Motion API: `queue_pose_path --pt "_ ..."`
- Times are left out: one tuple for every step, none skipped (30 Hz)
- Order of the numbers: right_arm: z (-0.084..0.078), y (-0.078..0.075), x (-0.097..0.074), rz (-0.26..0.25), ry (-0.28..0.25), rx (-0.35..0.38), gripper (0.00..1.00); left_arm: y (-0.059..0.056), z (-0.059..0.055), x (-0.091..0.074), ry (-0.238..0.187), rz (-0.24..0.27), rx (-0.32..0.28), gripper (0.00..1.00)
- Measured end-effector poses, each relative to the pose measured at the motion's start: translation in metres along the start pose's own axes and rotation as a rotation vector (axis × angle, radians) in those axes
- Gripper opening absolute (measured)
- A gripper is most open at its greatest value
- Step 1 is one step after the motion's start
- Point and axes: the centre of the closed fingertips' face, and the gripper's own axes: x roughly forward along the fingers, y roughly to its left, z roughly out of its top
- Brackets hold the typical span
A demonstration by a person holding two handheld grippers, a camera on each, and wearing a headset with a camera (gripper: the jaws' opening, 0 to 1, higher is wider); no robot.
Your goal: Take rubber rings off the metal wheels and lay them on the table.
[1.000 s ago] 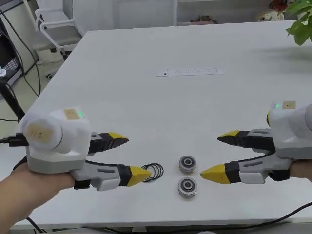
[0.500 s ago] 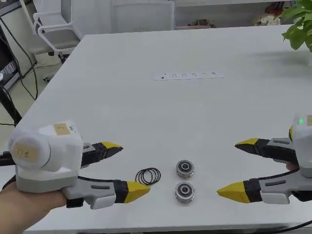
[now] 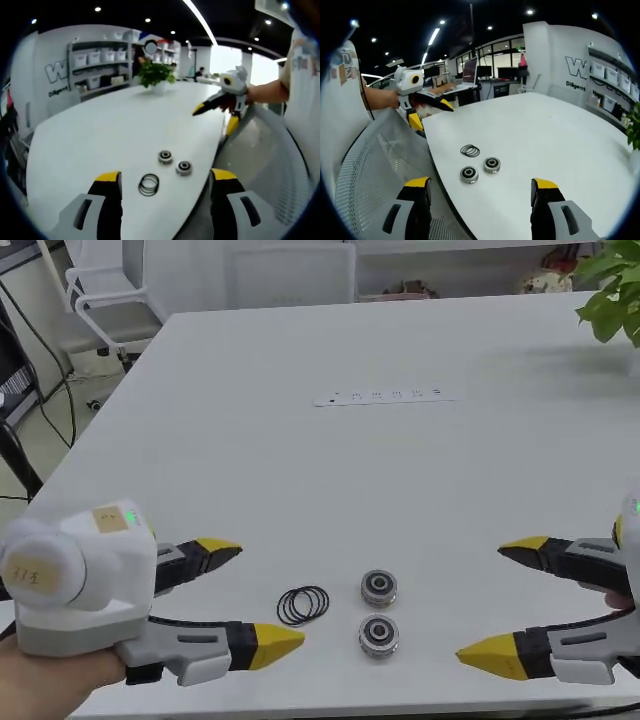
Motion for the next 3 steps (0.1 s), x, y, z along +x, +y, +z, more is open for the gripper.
queue_pose_path --pt "-0.0009 0.0 -0.0003 -0.002 0.0 0.004 0.81 0.0 -0.0003 -0.0001 0.0 0.001 -0.002 0.72" --pt "-0.0015 0.0001 -0.0005 -0.004 0.0 0.004 0.81 -0.0002 -0.0007 -0.0002 0.001 0.001 -0.003 0.72" --pt "-0.0023 0.0 -0.0006 -0.007 0.002 0.003 0.81 -0.0004 -0.0011 -0.0001 0.002 0.001 -0.002 0.72"
